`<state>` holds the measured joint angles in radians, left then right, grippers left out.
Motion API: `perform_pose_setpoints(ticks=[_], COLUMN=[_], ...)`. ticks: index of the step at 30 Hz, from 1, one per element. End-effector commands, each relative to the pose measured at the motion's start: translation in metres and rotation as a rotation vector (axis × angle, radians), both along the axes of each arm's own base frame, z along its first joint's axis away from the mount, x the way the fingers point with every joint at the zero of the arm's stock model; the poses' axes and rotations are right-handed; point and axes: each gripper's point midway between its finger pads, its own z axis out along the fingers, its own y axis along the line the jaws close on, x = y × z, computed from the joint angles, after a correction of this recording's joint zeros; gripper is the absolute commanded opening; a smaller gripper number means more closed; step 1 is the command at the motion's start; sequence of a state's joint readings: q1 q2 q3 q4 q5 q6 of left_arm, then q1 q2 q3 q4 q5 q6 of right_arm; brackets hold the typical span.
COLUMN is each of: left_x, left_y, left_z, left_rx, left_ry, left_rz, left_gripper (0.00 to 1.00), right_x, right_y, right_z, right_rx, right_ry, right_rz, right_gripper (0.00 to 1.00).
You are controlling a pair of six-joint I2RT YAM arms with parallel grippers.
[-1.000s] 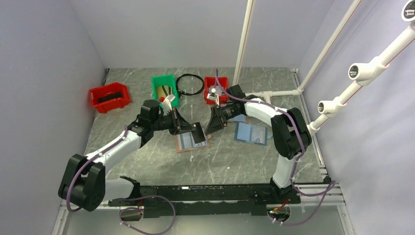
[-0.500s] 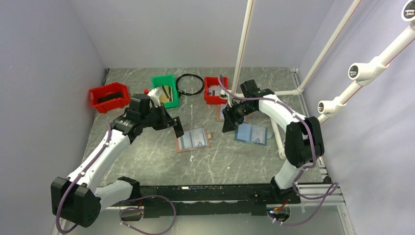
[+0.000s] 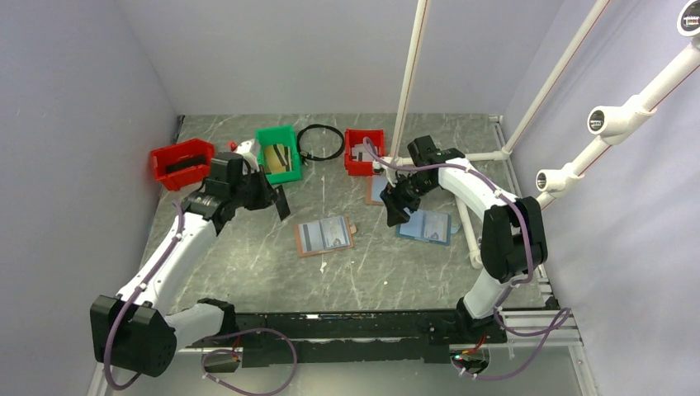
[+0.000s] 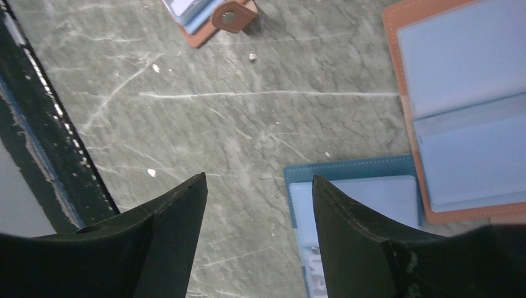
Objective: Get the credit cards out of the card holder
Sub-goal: Place the credit card in the storage box.
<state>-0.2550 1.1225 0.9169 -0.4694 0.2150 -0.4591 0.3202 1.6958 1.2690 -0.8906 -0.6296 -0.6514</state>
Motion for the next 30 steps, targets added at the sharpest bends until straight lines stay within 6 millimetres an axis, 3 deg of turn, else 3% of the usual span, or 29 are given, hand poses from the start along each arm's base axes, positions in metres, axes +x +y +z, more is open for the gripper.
perform_pose_setpoints(ticks=[1, 5, 10, 14, 22, 30], left_x=[0.04, 0.067, 0.102, 0.132, 0.179, 0.214], left_y=[0.021, 0.038, 0.062, 0.115, 0.238, 0.298], left_z=[0.033, 0.038, 0.047, 0.046, 0.024, -0.004], left_rx=[0.071, 0.116, 0.136, 0.087, -0.403, -0.471], left_ry=[-0.171, -0.205, -0.216, -0.147, -0.123, -0.051], left_rz=[0.073, 0.13, 0.204, 0.343, 0.683, 0.876], left_gripper=[0.0, 0.0, 0.0, 0.0, 0.0, 0.0], right_x=[0.018, 0.02, 0.058, 0.08, 0.101, 0.102], right_y=[-0.005, -0.009, 0.001, 0.014, 0.02, 0.024], right_z=[0.011, -0.001, 0.002, 0.001, 0.0, -0.003], right_rx=[-0.022, -0.028, -0.023, 0.01, 0.017, 0.048], right_ry=[-0.154, -0.24, -0.263, -0.232, -0.236, -0.23], right_rz=[0.033, 0.112, 0.078, 0.05, 0.014, 0.007], right_gripper=[0.65, 0.65, 0.65, 0.65, 0.66, 0.66])
